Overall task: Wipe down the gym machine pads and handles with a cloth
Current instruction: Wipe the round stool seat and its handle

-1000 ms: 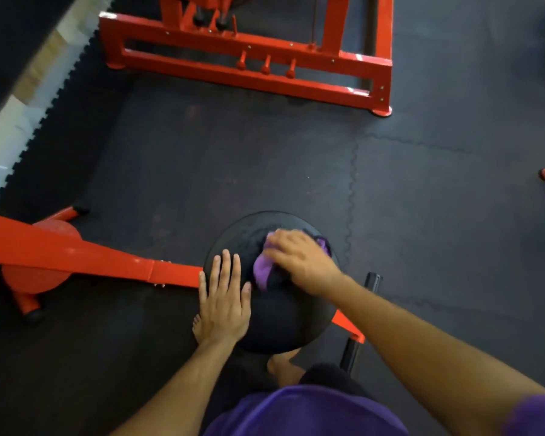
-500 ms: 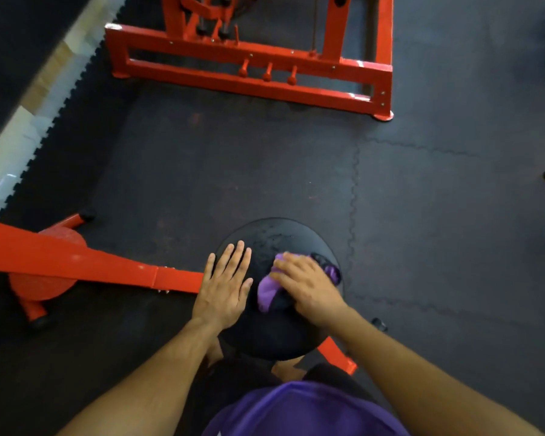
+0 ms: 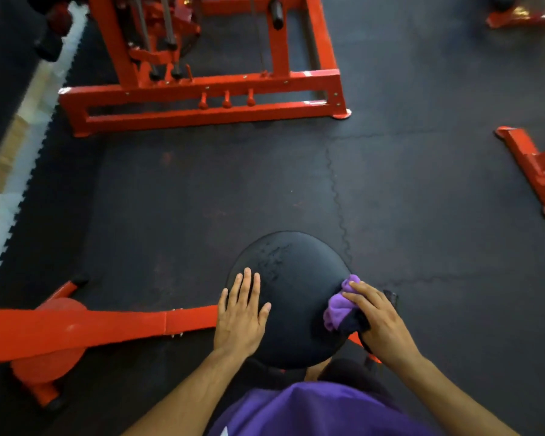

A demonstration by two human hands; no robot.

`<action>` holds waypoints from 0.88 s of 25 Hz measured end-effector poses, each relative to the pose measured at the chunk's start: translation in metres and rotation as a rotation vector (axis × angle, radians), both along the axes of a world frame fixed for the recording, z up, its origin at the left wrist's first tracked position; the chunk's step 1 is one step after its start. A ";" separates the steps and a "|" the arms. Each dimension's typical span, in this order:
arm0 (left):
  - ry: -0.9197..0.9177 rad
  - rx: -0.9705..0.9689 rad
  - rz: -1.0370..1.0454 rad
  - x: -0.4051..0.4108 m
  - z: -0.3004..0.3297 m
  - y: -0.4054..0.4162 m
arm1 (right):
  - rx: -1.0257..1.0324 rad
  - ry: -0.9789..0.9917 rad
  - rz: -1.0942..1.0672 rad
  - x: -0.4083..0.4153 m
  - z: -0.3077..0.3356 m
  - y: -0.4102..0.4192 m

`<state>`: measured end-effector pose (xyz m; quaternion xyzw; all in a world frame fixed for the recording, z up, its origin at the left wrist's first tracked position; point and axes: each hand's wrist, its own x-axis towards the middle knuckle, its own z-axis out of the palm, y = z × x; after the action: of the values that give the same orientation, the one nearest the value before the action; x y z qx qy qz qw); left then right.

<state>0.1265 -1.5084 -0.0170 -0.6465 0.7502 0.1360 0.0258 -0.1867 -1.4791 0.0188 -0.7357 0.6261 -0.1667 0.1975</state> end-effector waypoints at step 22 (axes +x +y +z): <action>0.211 -0.213 -0.967 0.041 0.025 -0.116 | -0.087 -0.322 -0.921 0.172 0.036 0.138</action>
<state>0.1674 -1.6242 0.0078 -0.2069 0.9720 0.0958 -0.0564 -0.0147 -1.3413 0.0546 -0.3549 0.8403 -0.3745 0.1665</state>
